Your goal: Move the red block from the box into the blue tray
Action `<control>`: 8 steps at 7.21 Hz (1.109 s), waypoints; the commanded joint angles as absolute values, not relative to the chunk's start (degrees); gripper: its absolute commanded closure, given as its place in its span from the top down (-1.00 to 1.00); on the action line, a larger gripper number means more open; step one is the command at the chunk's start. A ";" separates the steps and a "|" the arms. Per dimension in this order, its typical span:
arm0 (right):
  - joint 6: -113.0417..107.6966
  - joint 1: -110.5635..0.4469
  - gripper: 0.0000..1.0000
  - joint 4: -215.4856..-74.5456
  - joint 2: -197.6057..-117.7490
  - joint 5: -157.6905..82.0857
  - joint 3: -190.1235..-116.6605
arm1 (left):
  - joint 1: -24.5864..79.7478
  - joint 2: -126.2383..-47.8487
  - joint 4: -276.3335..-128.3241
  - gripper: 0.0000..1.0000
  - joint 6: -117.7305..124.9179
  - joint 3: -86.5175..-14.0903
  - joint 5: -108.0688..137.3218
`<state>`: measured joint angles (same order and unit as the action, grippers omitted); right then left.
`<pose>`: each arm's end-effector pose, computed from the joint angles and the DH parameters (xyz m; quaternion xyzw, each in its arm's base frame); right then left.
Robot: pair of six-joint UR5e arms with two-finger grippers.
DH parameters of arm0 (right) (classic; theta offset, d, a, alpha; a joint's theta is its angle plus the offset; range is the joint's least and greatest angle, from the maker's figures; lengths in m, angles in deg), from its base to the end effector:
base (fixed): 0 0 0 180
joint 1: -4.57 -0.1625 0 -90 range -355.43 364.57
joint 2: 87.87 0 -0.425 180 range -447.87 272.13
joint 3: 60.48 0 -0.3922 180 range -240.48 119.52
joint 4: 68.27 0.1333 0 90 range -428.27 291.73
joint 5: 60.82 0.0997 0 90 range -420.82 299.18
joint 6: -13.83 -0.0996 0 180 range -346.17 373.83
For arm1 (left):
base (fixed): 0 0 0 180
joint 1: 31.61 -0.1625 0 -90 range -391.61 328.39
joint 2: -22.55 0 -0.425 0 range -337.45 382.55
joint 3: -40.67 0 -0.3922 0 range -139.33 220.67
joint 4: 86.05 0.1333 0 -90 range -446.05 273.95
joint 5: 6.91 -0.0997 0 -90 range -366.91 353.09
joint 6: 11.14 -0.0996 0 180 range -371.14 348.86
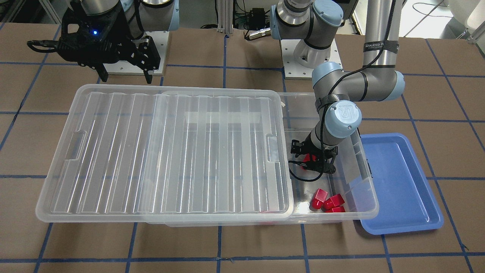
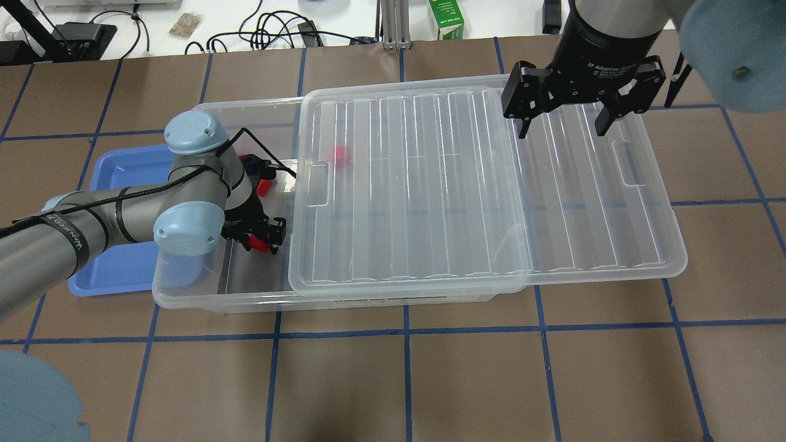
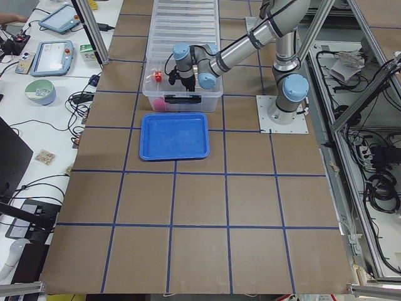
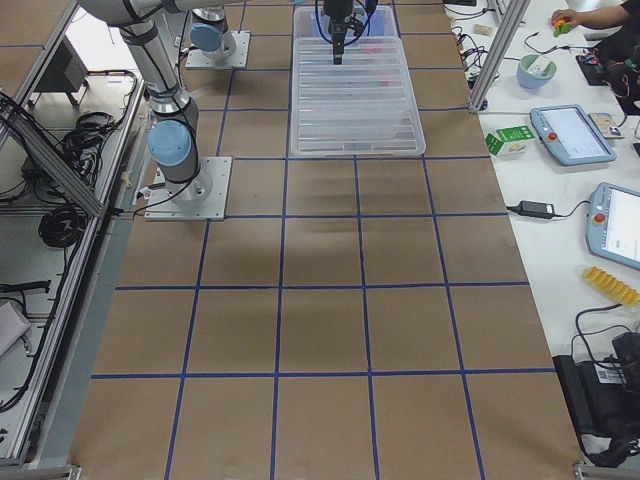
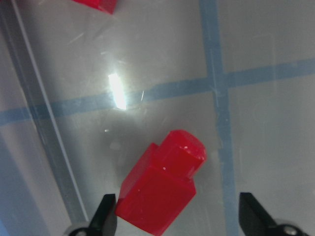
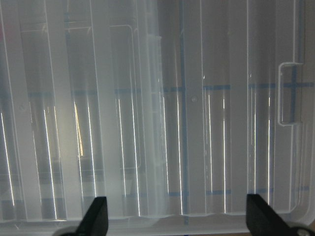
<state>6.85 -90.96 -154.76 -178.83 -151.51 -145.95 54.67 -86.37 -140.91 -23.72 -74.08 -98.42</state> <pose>0.1784 -0.4714 0.5289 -0.0128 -0.9998 0.0178 0.0041 -0.0976 -0.5127 0.1805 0.0780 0.9941 0.0755 0.0025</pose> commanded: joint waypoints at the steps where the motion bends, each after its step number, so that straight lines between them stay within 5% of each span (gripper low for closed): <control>1: 6.80 -90.96 1.00 -154.75 -178.84 -151.70 -145.91 | 54.78 -85.30 -141.15 -0.84 -23.71 -72.46 -98.66; 3: 6.88 -90.79 1.00 -154.66 -179.10 -151.71 -145.92 | 54.96 -82.49 -146.56 -0.84 -23.71 -68.00 -98.32; 6: 13.16 -85.73 1.00 -154.23 -179.10 -152.23 -145.39 | 54.52 -76.00 -173.15 -0.82 -23.62 -50.01 -97.79; 8: 28.60 -77.56 1.00 -154.05 -179.63 -153.10 -145.56 | 45.26 -74.83 -175.96 -0.81 -26.41 -46.70 -98.31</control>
<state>19.21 -82.53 -154.13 -179.35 -152.49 -145.47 51.07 -75.70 -173.60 -24.63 -48.86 -98.18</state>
